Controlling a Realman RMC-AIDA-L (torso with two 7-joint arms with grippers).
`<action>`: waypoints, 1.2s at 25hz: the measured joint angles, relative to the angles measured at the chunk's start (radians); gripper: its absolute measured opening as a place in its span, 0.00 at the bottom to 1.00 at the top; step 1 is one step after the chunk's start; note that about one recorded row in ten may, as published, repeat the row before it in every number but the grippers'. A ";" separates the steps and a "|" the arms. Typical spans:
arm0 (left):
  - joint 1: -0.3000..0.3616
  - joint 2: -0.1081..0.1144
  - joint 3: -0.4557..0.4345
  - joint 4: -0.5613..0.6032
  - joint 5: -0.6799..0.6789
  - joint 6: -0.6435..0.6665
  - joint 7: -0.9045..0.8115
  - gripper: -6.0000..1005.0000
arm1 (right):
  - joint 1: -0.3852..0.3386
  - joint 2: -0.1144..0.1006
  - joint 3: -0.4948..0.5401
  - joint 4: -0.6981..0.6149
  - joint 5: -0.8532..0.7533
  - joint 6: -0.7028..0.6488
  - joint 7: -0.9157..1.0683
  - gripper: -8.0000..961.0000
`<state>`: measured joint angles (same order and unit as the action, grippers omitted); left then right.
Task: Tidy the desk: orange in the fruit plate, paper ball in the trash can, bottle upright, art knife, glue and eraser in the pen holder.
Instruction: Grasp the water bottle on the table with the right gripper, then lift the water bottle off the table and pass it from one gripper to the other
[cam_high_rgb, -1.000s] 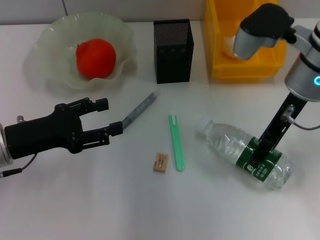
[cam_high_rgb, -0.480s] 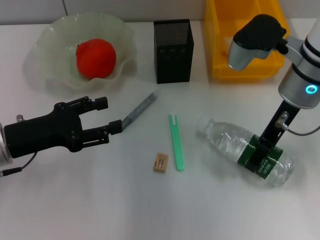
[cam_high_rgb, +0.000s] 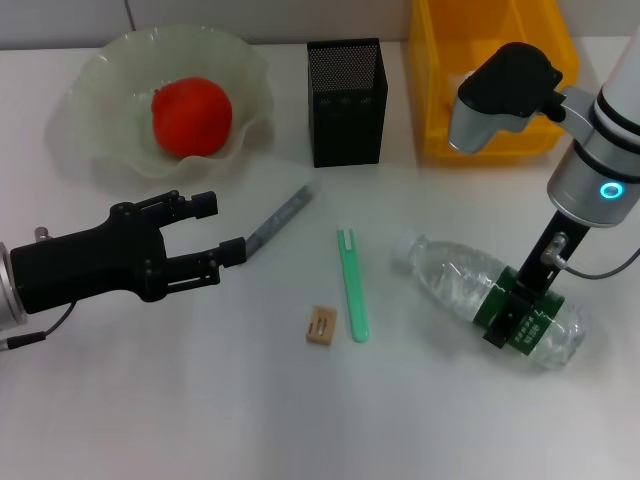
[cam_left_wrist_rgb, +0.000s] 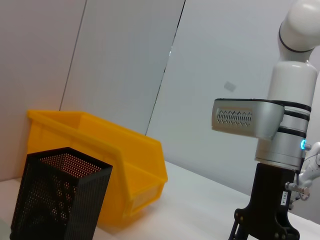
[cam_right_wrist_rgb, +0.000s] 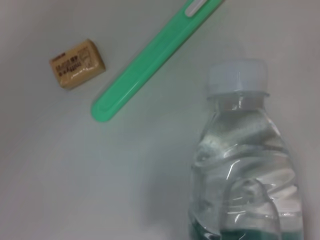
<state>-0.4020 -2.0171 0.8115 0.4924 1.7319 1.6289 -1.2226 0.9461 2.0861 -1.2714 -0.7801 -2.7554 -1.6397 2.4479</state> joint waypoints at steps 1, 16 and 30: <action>0.000 0.000 0.000 0.000 0.000 0.000 0.000 0.80 | -0.001 0.000 -0.001 0.001 0.001 0.003 0.000 0.82; -0.003 0.000 0.000 0.000 0.000 -0.001 0.003 0.80 | -0.008 0.002 -0.014 0.005 0.001 0.033 -0.001 0.82; -0.002 0.000 0.000 0.000 0.000 -0.001 0.004 0.80 | -0.010 0.002 -0.014 0.004 0.001 0.040 -0.001 0.82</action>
<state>-0.4041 -2.0171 0.8115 0.4924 1.7318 1.6275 -1.2189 0.9357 2.0876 -1.2855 -0.7759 -2.7545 -1.5996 2.4466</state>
